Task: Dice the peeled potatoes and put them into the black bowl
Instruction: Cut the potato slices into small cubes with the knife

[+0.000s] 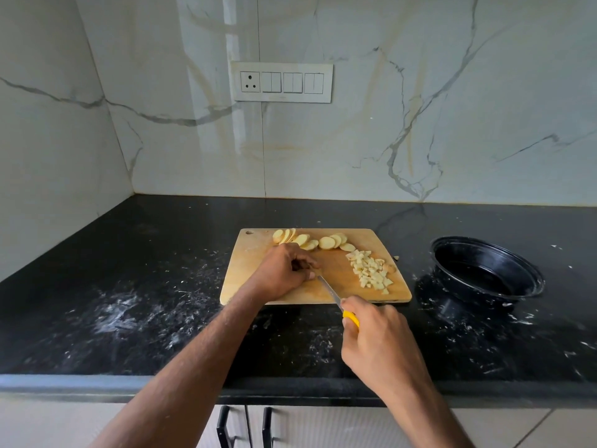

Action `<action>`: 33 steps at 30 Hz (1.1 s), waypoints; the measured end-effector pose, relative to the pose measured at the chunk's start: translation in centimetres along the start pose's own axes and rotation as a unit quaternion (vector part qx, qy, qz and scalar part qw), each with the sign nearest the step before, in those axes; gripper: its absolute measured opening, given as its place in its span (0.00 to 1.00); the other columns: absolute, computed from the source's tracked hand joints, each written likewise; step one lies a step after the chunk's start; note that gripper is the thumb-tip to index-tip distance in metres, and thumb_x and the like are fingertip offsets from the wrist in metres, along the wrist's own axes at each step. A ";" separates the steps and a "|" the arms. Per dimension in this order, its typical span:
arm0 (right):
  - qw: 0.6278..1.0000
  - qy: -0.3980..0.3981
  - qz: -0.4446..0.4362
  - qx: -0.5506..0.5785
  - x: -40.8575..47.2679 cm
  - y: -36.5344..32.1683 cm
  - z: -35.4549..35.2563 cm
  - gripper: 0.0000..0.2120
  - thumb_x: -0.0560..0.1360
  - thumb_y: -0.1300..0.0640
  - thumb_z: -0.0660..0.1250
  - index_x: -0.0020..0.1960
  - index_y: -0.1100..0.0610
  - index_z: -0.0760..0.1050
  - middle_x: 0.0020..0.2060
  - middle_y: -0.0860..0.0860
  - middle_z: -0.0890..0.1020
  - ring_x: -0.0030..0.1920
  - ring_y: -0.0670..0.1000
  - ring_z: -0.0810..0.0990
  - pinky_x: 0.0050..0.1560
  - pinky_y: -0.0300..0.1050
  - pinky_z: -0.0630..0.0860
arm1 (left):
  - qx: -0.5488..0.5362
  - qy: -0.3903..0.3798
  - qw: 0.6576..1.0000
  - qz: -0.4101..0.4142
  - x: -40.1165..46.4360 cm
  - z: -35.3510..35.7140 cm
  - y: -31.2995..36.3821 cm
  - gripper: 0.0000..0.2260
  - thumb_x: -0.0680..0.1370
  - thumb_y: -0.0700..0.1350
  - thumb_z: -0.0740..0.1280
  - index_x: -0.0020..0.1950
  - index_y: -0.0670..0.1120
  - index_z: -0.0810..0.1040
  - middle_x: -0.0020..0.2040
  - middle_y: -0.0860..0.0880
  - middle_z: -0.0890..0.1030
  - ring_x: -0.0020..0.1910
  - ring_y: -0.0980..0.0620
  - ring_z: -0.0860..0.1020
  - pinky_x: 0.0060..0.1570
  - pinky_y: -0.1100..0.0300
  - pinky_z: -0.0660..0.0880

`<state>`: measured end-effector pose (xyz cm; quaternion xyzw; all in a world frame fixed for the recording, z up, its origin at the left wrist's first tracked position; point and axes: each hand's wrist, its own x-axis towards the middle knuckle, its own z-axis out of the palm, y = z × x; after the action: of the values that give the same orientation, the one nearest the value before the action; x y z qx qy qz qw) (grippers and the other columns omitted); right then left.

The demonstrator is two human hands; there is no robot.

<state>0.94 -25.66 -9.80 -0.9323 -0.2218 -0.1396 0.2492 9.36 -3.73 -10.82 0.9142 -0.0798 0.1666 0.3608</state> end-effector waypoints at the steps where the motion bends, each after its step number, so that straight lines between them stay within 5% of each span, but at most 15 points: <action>1: 1.000 0.006 0.009 -0.002 -0.1 0.2 0.0 0.09 0.77 0.54 0.66 0.57 0.48 0.78 0.40 0.49 0.82 0.39 0.50 0.79 0.37 0.45 0.77 | 0.000 0.001 1.000 -0.003 0.0 0.0 0.1 0.08 0.73 0.41 0.77 0.51 0.50 0.86 0.49 0.55 0.83 0.49 0.59 0.80 0.54 0.61 0.78; 4: 0.997 0.067 0.025 0.014 0.1 0.5 0.2 0.05 0.75 0.56 0.69 0.50 0.51 0.80 0.34 0.46 0.82 0.33 0.49 0.79 0.32 0.46 0.78 | -0.013 0.003 1.000 -0.016 -0.2 -0.1 0.2 0.09 0.73 0.39 0.77 0.53 0.48 0.86 0.46 0.55 0.83 0.47 0.59 0.80 0.49 0.65 0.78; 8: 0.992 0.121 0.016 0.044 1.5 -0.2 1.0 0.07 0.75 0.59 0.70 0.53 0.53 0.81 0.37 0.48 0.84 0.34 0.50 0.82 0.34 0.47 0.82 | -0.039 0.013 0.998 -0.046 -0.4 -0.4 0.3 0.18 0.72 0.39 0.78 0.60 0.49 0.83 0.45 0.54 0.84 0.45 0.58 0.81 0.44 0.70 0.75; 13: 0.994 0.105 0.003 0.017 3.4 -1.1 2.5 0.06 0.77 0.57 0.68 0.53 0.54 0.80 0.34 0.48 0.81 0.30 0.47 0.76 0.30 0.37 0.71 | -0.035 0.044 0.997 -0.062 -0.4 -0.4 0.2 0.20 0.70 0.38 0.79 0.61 0.47 0.82 0.41 0.54 0.85 0.42 0.59 0.82 0.43 0.70 0.76; 18: 0.996 0.085 -0.012 -0.004 3.3 -0.9 3.1 0.07 0.78 0.55 0.66 0.55 0.52 0.79 0.35 0.48 0.81 0.33 0.49 0.79 0.31 0.40 0.75 | -0.059 0.056 0.994 -0.075 -0.4 -0.5 0.3 0.21 0.68 0.37 0.80 0.59 0.46 0.81 0.38 0.55 0.83 0.38 0.65 0.79 0.40 0.73 0.73; 24: 0.997 0.075 -0.016 -0.015 3.2 -1.2 2.9 0.10 0.78 0.54 0.66 0.58 0.51 0.79 0.34 0.49 0.80 0.30 0.47 0.69 0.27 0.29 0.55 | -0.068 0.056 0.994 -0.071 -0.4 -0.4 0.0 0.22 0.67 0.37 0.81 0.59 0.46 0.81 0.40 0.53 0.83 0.38 0.62 0.78 0.40 0.72 0.73; 33: 0.999 0.028 -0.014 -0.026 3.2 -1.5 2.6 0.14 0.80 0.54 0.64 0.65 0.50 0.75 0.43 0.52 0.82 0.41 0.51 0.79 0.40 0.42 0.76 | -0.063 0.052 0.994 -0.067 0.3 -0.4 -0.6 0.30 0.65 0.39 0.82 0.66 0.49 0.79 0.50 0.52 0.78 0.46 0.55 0.75 0.46 0.66 0.75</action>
<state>3.33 -22.03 -10.15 -0.9312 -0.2237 -0.1745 0.2289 9.67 -3.06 -10.83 0.8832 -0.0094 0.1841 0.4313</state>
